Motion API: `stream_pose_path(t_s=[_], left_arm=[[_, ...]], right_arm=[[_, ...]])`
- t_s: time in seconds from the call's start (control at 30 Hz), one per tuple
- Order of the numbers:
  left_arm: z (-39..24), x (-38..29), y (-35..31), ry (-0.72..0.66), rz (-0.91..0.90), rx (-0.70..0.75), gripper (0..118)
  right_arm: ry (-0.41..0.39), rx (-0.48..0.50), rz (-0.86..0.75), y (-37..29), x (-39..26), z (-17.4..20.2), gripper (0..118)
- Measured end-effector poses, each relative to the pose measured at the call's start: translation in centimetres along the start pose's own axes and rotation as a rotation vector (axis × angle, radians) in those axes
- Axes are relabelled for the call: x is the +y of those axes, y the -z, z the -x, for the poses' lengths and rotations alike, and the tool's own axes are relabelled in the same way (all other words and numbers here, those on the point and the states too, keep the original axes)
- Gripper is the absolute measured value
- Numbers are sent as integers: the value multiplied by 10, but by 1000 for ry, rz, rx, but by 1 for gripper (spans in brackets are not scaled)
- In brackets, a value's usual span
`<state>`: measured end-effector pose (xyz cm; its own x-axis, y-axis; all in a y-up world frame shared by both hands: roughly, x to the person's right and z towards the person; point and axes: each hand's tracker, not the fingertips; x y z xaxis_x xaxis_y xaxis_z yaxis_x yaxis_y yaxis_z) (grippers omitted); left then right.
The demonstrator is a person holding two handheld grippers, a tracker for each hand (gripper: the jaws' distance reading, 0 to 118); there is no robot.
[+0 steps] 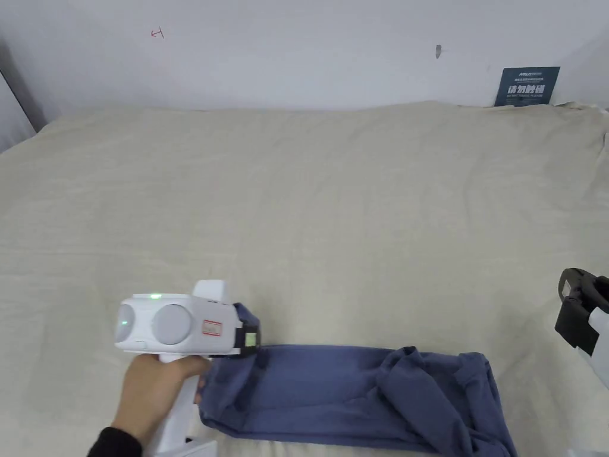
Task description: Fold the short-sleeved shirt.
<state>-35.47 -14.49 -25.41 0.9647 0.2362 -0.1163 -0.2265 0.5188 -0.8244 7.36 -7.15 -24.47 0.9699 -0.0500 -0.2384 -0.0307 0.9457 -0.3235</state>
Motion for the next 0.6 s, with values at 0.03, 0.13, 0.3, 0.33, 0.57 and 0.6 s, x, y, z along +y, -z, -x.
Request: stream_pose_path(t_s=[0.03,0.13,0.3,0.33,0.57,0.6], left_arm=[[-8,0,8,5,8,-17,12],[-35,-3,37,6,40,-58,12],[-61,-12,85,-16,98,-79,13],[-63,-14,92,-21,108,-81,13],[-68,-26,113,-7,147,-47,18],[-68,-26,113,-12,145,-54,26]], right_arm=[[1,-2,-1,-1,0,-2,0],[3,-13,1,-4,-2,-6,0],[12,-31,12,-8,-5,-15,0],[12,-33,15,-8,-6,-16,0],[7,-47,23,-12,-7,-19,0],[6,-48,24,-12,-7,-19,0]])
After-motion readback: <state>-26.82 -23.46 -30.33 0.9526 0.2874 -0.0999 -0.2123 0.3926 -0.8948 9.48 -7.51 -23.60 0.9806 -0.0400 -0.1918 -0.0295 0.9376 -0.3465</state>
